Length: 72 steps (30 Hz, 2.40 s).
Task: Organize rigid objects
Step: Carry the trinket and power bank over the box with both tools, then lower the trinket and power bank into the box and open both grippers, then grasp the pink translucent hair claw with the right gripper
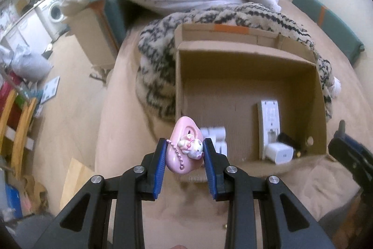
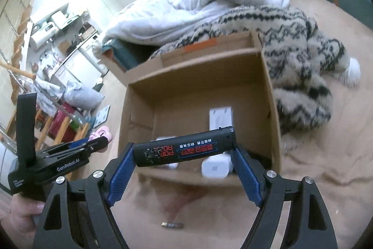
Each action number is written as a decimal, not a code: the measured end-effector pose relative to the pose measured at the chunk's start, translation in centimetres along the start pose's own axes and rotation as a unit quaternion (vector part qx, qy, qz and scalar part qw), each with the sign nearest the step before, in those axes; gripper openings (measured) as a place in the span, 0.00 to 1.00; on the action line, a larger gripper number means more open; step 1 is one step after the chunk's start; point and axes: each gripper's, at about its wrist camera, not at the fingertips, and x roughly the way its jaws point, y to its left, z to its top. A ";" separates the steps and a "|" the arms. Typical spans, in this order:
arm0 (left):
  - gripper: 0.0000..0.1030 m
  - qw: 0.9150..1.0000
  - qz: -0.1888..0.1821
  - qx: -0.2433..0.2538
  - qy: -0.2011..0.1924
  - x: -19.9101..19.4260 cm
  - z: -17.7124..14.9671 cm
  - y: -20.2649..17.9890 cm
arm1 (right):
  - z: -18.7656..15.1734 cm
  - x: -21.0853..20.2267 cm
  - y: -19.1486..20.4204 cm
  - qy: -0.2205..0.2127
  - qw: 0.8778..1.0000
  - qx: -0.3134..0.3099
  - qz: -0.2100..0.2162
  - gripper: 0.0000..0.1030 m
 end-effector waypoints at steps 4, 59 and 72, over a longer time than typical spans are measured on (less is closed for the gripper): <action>0.27 1.000 -0.001 0.015 -0.018 0.4 2.2 -1.1 | 2.0 1.7 -1.0 0.002 1.000 0.006 -0.012 0.84; 0.77 0.997 0.005 0.070 -0.015 6.8 0.7 -4.8 | 1.0 6.6 -3.7 0.047 0.997 0.061 -0.024 0.98; 0.78 1.000 0.015 0.024 -0.013 2.7 -0.9 -1.8 | -0.8 4.5 -2.4 0.046 0.998 0.047 -0.026 0.98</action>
